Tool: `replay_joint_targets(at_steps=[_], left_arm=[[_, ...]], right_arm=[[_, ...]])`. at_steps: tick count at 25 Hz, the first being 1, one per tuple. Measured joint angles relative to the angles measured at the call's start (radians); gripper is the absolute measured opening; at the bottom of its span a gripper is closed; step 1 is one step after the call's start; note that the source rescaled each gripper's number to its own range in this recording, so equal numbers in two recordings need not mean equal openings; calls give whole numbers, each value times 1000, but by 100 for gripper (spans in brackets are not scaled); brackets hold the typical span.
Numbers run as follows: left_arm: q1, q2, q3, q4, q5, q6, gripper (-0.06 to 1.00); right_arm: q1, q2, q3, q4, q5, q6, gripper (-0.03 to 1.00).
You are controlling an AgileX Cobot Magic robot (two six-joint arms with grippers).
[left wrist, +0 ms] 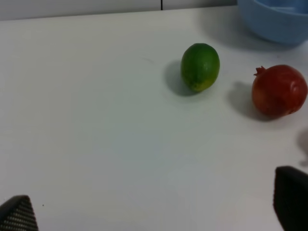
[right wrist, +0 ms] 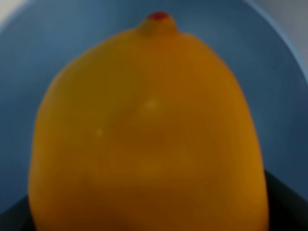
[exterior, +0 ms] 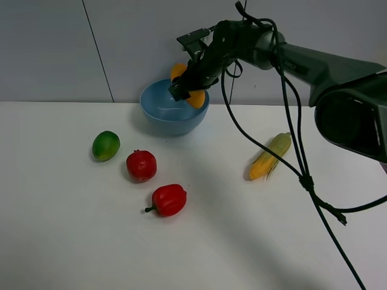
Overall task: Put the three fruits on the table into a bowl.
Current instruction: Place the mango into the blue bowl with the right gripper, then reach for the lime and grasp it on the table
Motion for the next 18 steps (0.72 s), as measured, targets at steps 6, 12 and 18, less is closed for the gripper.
replay_joint_targets(at_steps=[6, 12, 18], left_arm=[[0, 0, 0, 0, 0, 0, 100], [0, 0, 0, 0, 0, 0, 100], [0, 0, 0, 0, 0, 0, 100]], right_arm=[[13, 29, -8, 23, -69, 0, 1], [20, 29, -11, 16, -140, -5, 34], [32, 6, -12, 1, -148, -8, 41]])
